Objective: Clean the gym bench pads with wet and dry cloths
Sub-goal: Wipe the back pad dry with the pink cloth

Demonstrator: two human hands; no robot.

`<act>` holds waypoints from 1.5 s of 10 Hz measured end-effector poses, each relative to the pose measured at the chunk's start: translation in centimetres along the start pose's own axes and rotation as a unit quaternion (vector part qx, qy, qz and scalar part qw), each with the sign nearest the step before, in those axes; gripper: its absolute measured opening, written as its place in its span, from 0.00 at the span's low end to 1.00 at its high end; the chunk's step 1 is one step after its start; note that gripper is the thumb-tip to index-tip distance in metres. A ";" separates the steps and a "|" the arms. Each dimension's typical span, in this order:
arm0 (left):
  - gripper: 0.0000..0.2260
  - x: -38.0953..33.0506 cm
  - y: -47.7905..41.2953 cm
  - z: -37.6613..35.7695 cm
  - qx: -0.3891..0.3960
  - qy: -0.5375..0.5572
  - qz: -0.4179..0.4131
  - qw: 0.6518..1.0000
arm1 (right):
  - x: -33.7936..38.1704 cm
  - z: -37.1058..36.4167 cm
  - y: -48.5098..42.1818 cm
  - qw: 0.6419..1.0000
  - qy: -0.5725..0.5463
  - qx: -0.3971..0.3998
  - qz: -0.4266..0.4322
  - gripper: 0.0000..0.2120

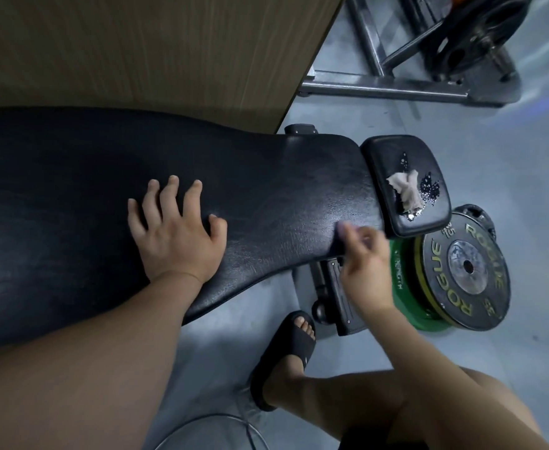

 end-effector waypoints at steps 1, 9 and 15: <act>0.26 0.0 -0.1 -0.1 0.001 -0.004 -0.001 1.000 | -0.3 -0.6 -0.8 0.984 -0.015 -0.067 -0.166 0.18; 0.25 -0.9 0.7 0.1 0.017 -0.028 -0.014 0.999 | -3.5 1.4 -2.7 0.992 -0.049 -0.004 -0.119 0.13; 0.32 -8.6 0.1 -3.0 0.118 -0.100 -0.191 0.969 | -5.0 0.8 -10.0 0.996 0.032 0.035 -0.076 0.23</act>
Point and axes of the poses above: each hand's wrist, its own y-axis away from the middle knuckle, its own z-axis out of the back of the hand, x = y × z, the point moved 1 cm from there along -y, towards the middle knuckle, and after that the axes turned 2 degrees about x, right-handed, at the moved point
